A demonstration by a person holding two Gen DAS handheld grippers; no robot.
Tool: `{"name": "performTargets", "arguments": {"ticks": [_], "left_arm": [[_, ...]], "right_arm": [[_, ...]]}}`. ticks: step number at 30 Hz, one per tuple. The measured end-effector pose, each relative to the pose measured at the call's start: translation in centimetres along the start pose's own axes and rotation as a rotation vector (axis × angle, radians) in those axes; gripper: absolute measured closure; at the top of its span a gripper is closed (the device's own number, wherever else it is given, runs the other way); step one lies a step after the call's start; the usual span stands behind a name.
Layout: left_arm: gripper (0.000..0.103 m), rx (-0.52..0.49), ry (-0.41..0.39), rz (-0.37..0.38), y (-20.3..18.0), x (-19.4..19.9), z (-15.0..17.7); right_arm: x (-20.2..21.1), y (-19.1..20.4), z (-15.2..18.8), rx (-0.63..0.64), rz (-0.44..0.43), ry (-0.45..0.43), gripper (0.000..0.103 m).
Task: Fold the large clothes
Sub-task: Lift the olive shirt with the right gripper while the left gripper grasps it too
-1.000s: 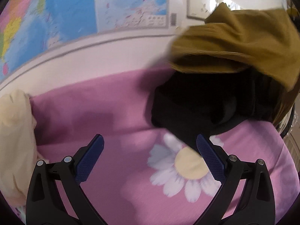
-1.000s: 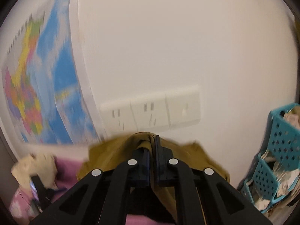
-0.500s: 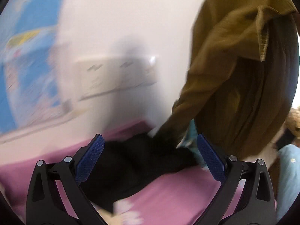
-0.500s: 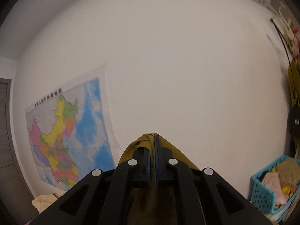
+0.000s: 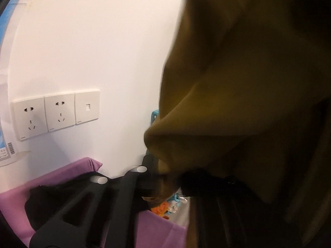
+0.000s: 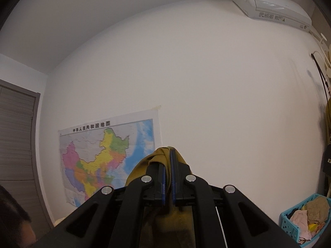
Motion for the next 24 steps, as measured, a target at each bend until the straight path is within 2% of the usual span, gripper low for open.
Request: {"name": "performTargets", "arguments": {"ticks": [3, 8, 11, 12, 14, 16, 18, 20, 22, 24], "left_arm": [[0.097, 0.034, -0.061, -0.041, 1.8, 5.1, -1.7], [0.097, 0.054, -0.189, -0.129, 5.1, 17.1, -4.4], [0.097, 0.031, -0.252, -0.242, 5.3, 25.1, -5.3], [0.097, 0.026, -0.261, -0.274, 5.8, 26.4, -5.5], [0.097, 0.016, -0.254, -0.318, 4.7, 29.1, -5.9], [0.097, -0.007, -0.241, -0.399, 4.3, 32.1, -5.5], [0.097, -0.031, -0.242, -0.465, 0.7, 35.8, -4.3], [0.097, -0.031, -0.236, -0.525, -0.1, 39.3, -3.6], [0.097, -0.009, -0.217, -0.56, -1.2, 42.1, -3.2], [0.097, 0.009, -0.209, -0.567, -2.8, 45.6, -3.2]], "right_arm": [[3.8, 1.2, -0.9, 0.002, -0.005, -0.035, 0.099], [9.4, 2.8, -1.0, -0.002, -0.015, -0.058, 0.099], [11.0, 3.2, 0.3, -0.044, -0.03, -0.031, 0.099], [11.2, 3.5, 1.1, -0.054, -0.042, -0.014, 0.099], [11.1, 4.3, 2.5, -0.052, -0.045, 0.018, 0.099], [11.4, 4.8, 3.9, -0.079, -0.058, 0.065, 0.099], [11.3, 5.2, 5.0, -0.116, -0.08, 0.111, 0.099], [11.2, 6.4, 6.1, -0.115, -0.098, 0.163, 0.099], [11.1, 7.5, 6.7, -0.134, -0.144, 0.199, 0.099], [11.5, 8.6, 7.1, -0.143, -0.199, 0.195, 0.099]]}}
Point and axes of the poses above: each gripper's, at about its wrist camera, not at the fingertips, and x roughly against the way its jaws point, y to its left, z to its underside, the point moved 1 cm from there along -x, roughly the way its jaws point, and after that the axes turned 4 degrees about -z, right-handed, at the moved point
